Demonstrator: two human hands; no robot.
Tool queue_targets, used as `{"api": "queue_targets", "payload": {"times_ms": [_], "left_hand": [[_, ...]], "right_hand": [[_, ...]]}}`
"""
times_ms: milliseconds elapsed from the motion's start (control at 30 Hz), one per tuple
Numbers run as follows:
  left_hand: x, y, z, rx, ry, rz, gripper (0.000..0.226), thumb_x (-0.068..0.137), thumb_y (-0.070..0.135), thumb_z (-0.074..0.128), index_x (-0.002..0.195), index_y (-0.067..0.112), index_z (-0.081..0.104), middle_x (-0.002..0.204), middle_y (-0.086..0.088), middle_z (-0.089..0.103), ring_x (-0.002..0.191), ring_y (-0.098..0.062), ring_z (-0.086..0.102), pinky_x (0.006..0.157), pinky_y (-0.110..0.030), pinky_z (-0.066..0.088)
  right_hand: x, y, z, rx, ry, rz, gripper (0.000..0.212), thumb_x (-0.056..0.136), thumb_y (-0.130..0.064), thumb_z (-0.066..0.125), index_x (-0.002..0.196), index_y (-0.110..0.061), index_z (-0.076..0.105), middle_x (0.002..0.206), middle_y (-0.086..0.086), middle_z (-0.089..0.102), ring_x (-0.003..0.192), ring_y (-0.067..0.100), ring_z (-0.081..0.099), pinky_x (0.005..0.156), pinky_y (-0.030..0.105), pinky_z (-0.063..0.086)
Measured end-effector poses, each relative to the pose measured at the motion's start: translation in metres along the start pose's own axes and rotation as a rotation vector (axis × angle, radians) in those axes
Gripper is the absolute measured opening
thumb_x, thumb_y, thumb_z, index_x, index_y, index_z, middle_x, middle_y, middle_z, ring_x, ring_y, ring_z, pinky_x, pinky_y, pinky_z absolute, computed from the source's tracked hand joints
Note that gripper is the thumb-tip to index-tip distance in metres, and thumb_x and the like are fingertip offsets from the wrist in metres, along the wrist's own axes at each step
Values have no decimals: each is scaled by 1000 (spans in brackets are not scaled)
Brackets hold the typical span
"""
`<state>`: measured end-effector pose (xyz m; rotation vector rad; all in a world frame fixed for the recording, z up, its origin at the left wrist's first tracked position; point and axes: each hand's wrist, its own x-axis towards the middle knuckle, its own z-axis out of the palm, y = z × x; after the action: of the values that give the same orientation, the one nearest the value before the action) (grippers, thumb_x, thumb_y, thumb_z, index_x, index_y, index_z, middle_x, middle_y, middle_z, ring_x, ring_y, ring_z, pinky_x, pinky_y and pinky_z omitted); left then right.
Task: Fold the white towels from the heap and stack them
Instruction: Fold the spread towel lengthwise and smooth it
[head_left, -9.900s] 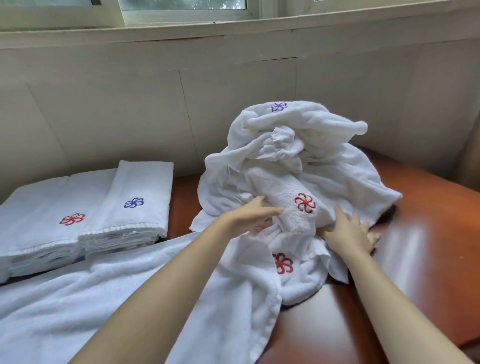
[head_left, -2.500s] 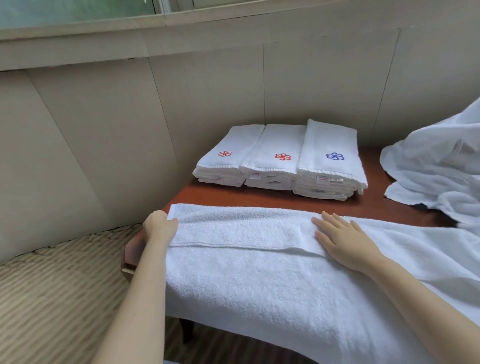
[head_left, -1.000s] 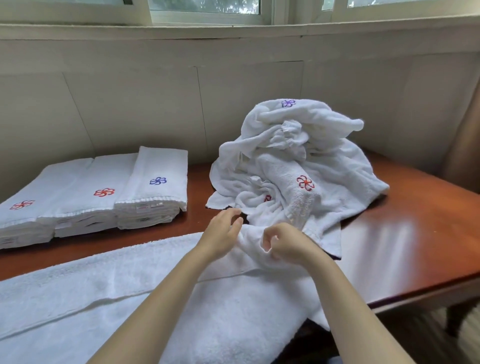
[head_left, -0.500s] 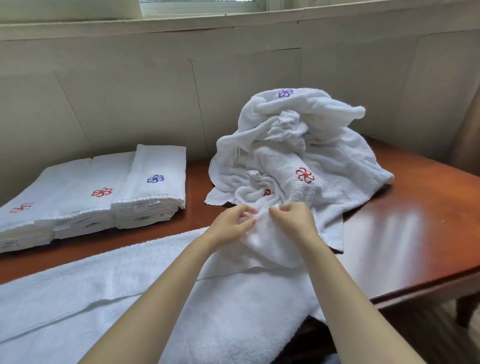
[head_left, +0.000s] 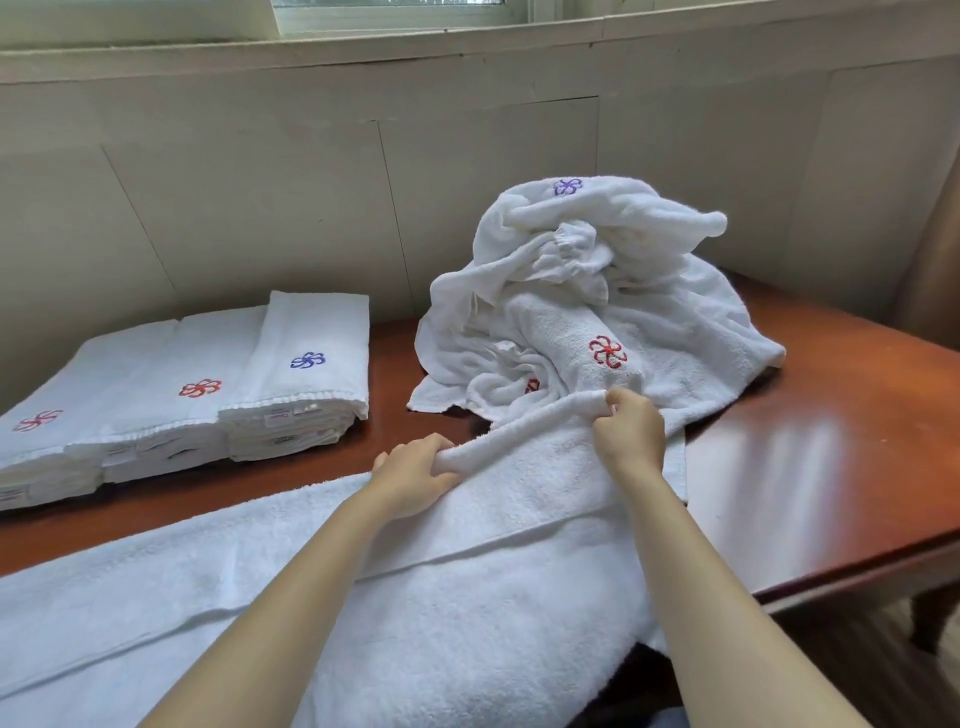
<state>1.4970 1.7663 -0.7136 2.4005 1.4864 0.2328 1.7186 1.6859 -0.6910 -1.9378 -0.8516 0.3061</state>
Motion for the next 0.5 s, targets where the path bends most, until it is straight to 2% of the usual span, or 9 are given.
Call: {"api": "queue_targets", "payload": {"times_ms": [67,133,200,267,333,367,433,500], "left_hand": [[-1,-1,-2,43,18,-32,47,92,43,55,135,28,42,134,6,50,127,-20,42,107,-41,26],[-5,-1,-5,91,33,-65,55,91,43,56,140,28,36,137,1,45,129,-22,38,110,-43,22],[-16,-5,-6,119,45,-44,62,91,43,55,145,27,29,144,-3,36,134,-24,31,113,-43,20],[-33,-14,-6,95,27,-3,69,94,45,50,151,24,18,156,-4,18,143,-22,16,117,-41,14],[-53,-27,-5,87,-30,0,72,97,48,41,154,18,7,161,-2,0,147,-18,3,118,-36,7],[-63,-34,-4,109,-61,-10,73,98,50,36,154,15,4,161,-2,-5,148,-16,0,118,-34,6],[-82,-52,-3,149,-92,-36,72,99,52,29,153,13,3,161,-3,-6,148,-14,-2,118,-36,3],[-99,-72,-5,162,-73,-79,69,100,52,27,154,15,4,161,-2,-4,148,-12,-3,119,-39,2]], "right_hand": [[-6,-5,1,-73,48,12,32,81,4,48,112,-3,52,116,19,59,105,36,55,78,35,40],[-14,-9,6,-245,133,-51,44,78,2,51,121,-4,42,124,19,49,111,38,48,88,40,39],[-28,-15,14,-414,182,-258,56,74,2,54,127,-8,42,128,18,43,117,38,41,95,43,34],[-47,-27,29,-400,145,-550,55,69,6,57,122,-6,53,127,20,48,118,41,43,97,46,36],[-68,-38,49,-387,5,-806,39,71,3,62,110,-3,62,121,24,54,116,46,48,95,50,40],[-80,-40,60,-453,-148,-870,36,79,-6,62,115,-4,61,128,25,50,124,46,43,101,52,35],[-99,-35,82,-660,-485,-816,48,97,-34,45,141,-17,39,153,19,23,143,39,15,113,51,13],[-106,-28,96,-776,-701,-668,53,100,-47,25,150,-29,19,159,14,3,146,35,0,115,53,2]]}}
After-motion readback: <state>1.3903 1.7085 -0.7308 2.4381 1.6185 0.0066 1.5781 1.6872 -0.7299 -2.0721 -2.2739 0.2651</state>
